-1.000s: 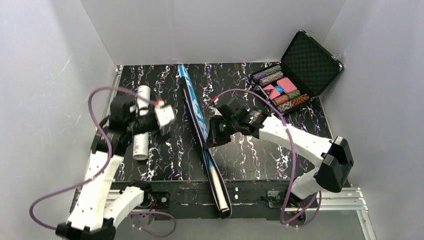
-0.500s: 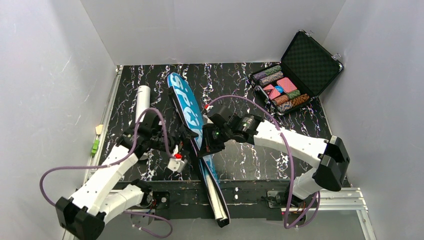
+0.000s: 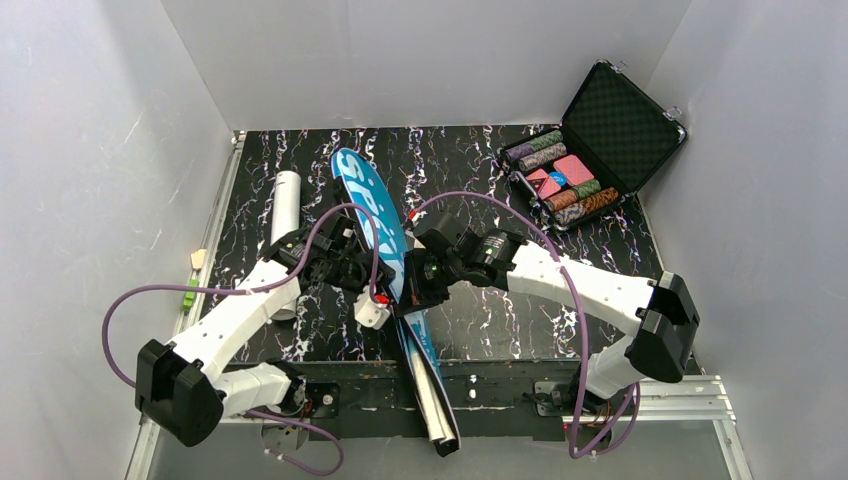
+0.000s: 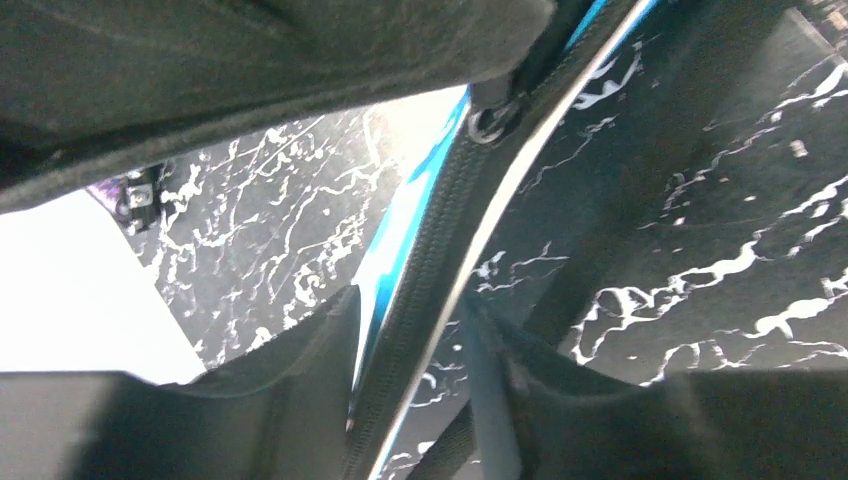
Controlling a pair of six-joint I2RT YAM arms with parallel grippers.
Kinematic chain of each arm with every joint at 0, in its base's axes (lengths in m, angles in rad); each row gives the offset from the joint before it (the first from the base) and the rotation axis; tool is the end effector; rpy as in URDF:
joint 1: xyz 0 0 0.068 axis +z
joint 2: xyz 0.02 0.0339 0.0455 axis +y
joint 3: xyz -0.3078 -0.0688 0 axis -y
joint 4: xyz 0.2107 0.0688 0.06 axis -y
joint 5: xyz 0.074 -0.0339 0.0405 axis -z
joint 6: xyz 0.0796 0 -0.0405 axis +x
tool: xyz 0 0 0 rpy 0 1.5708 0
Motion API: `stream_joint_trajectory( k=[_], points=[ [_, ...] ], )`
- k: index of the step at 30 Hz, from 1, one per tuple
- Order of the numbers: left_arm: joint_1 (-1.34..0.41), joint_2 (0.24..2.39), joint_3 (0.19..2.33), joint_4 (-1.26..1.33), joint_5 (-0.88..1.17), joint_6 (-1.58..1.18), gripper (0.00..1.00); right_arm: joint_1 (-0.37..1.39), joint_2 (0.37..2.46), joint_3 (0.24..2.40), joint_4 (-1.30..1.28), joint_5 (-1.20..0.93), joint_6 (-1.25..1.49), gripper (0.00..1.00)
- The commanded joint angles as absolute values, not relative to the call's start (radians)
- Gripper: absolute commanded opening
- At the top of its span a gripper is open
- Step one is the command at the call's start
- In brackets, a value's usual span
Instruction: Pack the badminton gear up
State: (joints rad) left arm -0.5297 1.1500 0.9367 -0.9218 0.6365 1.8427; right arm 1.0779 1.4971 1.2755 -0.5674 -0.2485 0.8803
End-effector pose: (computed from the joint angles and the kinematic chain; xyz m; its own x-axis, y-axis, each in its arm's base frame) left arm 0.1238 -0.1273 0.2834 0.8100 0.4234 -0.4057 0.5863 -0.5936 0.5513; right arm 0.1354 0.2934 0.3254 -0.9354 -0.1623 -0.3142 -0.3372 0.6769 0.6543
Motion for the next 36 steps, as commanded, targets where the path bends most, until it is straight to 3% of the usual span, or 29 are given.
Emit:
stream_joint_trajectory(
  k=[1, 4, 10, 12, 13, 14, 16, 22, 25, 31, 36],
  points=[
    [-0.545, 1.124, 0.924, -0.799, 0.615, 1.802, 0.3, 1.085, 1.474, 1.297, -0.557, -0.256, 0.872, 0.01],
    [-0.549, 1.112, 0.929, -0.751, 0.612, 1.714, 0.18, 1.085, 1.46, 1.294, -0.563, -0.244, 0.869, 0.01],
    [-0.551, 1.092, 0.953, -0.721, 0.558, 1.592, 0.17, 1.062, 1.425, 1.299, -0.617, -0.197, 0.843, 0.01],
    [-0.551, 1.094, 0.976, -0.713, 0.531, 1.51, 0.11, 1.032, 1.396, 1.284, -0.627, -0.204, 0.829, 0.03],
    [-0.552, 1.098, 0.99, -0.712, 0.515, 1.467, 0.07, 1.014, 1.374, 1.274, -0.628, -0.203, 0.821, 0.09],
    [-0.552, 1.101, 1.001, -0.713, 0.496, 1.436, 0.02, 0.995, 1.35, 1.265, -0.631, -0.205, 0.814, 0.2],
    [-0.551, 1.097, 1.013, -0.705, 0.466, 1.375, 0.0, 0.948, 1.301, 1.255, -0.642, -0.211, 0.799, 0.31],
    [-0.554, 1.072, 1.016, -0.584, 0.364, 1.111, 0.0, 0.828, 1.158, 1.252, -0.708, -0.153, 0.777, 0.52],
    [-0.555, 1.079, 1.03, -0.514, 0.263, 1.025, 0.0, 0.794, 1.089, 1.237, -0.736, -0.084, 0.793, 0.53],
    [-0.56, 1.103, 1.055, -0.364, -0.027, 0.932, 0.0, 0.769, 0.97, 1.175, -0.806, 0.107, 0.859, 0.47],
    [-0.561, 1.091, 1.088, -0.419, -0.025, 0.865, 0.0, 0.765, 0.892, 1.189, -0.893, 0.307, 0.859, 0.41]
  ],
)
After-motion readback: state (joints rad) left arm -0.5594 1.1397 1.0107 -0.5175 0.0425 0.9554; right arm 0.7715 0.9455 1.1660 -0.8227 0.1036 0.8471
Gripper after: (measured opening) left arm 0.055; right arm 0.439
